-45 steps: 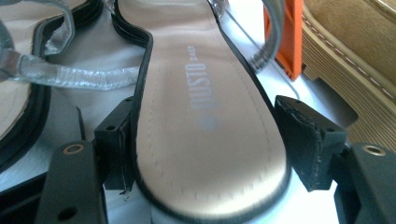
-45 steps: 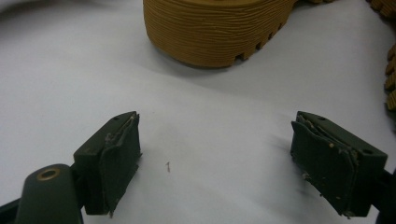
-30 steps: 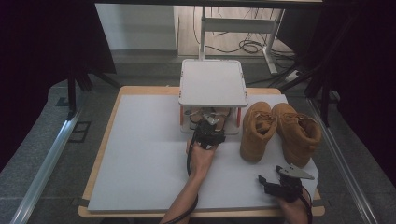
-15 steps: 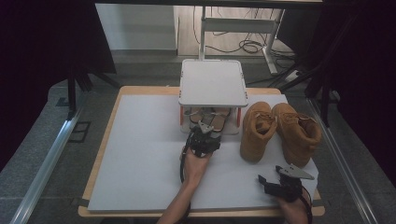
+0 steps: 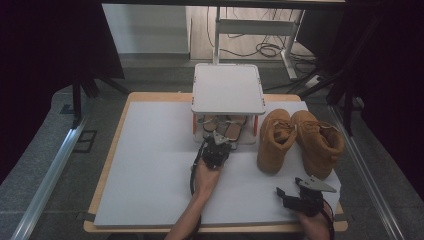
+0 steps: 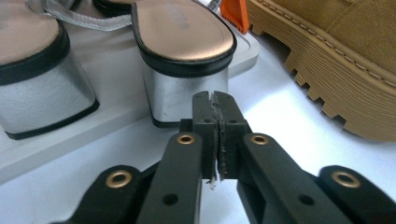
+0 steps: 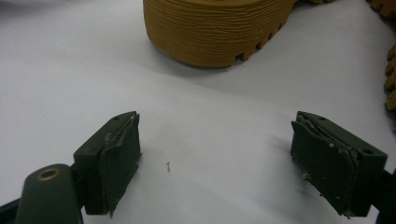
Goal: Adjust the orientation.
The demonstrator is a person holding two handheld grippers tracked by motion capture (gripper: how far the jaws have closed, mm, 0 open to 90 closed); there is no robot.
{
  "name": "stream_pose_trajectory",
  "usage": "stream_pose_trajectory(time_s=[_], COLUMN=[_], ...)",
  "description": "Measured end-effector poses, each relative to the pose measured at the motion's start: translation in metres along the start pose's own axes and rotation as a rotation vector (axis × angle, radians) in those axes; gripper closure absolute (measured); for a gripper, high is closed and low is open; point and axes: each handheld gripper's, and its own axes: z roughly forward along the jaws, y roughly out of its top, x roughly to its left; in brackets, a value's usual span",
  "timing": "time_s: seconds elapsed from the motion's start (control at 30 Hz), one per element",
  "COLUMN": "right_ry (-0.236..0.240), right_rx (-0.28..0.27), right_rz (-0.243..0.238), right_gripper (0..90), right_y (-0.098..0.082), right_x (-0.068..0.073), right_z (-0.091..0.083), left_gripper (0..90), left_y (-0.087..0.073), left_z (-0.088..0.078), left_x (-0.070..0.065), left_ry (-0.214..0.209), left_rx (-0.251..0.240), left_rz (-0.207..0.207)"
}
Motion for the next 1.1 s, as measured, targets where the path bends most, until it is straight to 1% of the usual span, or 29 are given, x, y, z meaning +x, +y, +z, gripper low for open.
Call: stream_pose_trajectory(time_s=[0.13, 0.17, 0.23, 0.4, 0.6, 0.63, 0.83, 0.97, 1.1], right_ry=[0.0, 0.0, 0.0, 0.0, 0.0, 0.0, 0.0, 0.0, 0.0], right_rx=[0.0, 0.0, 0.0, 0.0, 0.0, 0.0, 0.0, -0.001, -0.001], right_rz=[0.001, 0.001, 0.001, 0.001, 0.001, 0.001, 0.001, -0.001, -0.001], right_gripper=[15.9, 15.9, 15.9, 15.9, 15.9, 15.9, 15.9, 15.9, 15.9], right_y=[0.0, 0.0, 0.0, 0.0, 0.0, 0.0, 0.0, 0.0, 0.0], right_x=[0.0, 0.0, 0.0, 0.0, 0.0, 0.0, 0.0, 0.0, 0.0], right_z=[0.0, 0.0, 0.0, 0.0, 0.0, 0.0, 0.0, 0.0, 0.0], left_gripper=[89.9, 90.0, 90.0, 90.0, 90.0, 90.0, 90.0, 90.0, 90.0], left_y=[0.003, 0.003, 0.004, 0.005, 0.009, 0.01, 0.015, 0.017, 0.019], left_z=[0.002, 0.003, 0.003, 0.005, 0.011, 0.012, 0.018, 0.021, 0.023], left_x=[0.003, 0.003, 0.003, 0.002, 0.002, 0.003, 0.006, 0.01, 0.012], left_ry=[0.008, 0.004, 0.003, 0.02, 0.025, 0.026, 0.025, 0.02, 0.023], left_rx=[0.006, 0.005, 0.008, 0.006, 0.008, 0.009, 0.011, 0.005, 0.007], left_rz=[0.005, 0.005, 0.01, 0.026, 0.026, 0.032, 0.029, 0.019, 0.023])
